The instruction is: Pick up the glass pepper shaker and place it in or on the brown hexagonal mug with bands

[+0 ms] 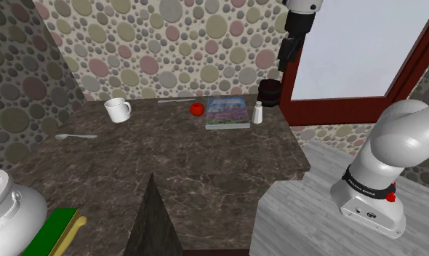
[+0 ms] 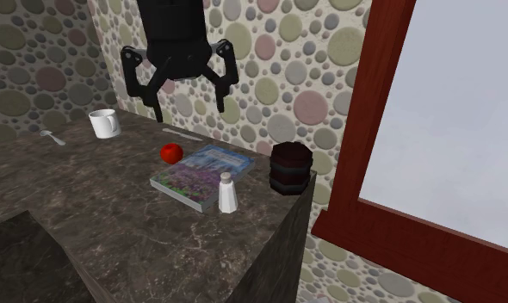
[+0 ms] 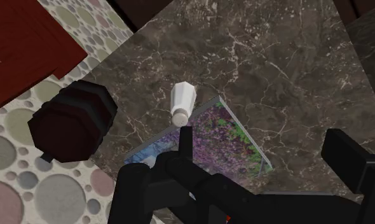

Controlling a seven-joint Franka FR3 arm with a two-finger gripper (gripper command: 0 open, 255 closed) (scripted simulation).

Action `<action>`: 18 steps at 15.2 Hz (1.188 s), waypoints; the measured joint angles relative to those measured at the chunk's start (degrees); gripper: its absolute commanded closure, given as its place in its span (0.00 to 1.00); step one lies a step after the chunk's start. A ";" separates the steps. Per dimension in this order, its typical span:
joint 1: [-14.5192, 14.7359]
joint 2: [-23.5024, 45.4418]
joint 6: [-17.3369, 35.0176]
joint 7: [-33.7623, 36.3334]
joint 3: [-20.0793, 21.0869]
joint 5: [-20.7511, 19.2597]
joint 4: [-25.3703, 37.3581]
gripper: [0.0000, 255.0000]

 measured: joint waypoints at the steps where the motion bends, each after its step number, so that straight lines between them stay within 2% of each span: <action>1: 0.00 0.00 0.00 0.00 0.00 0.00 0.00 0.00; 8: 0.53 6.52 10.77 -7.78 -4.49 -0.59 -5.04 0.00; 18: 2.46 24.60 27.97 -21.88 -11.12 1.79 -5.94 0.00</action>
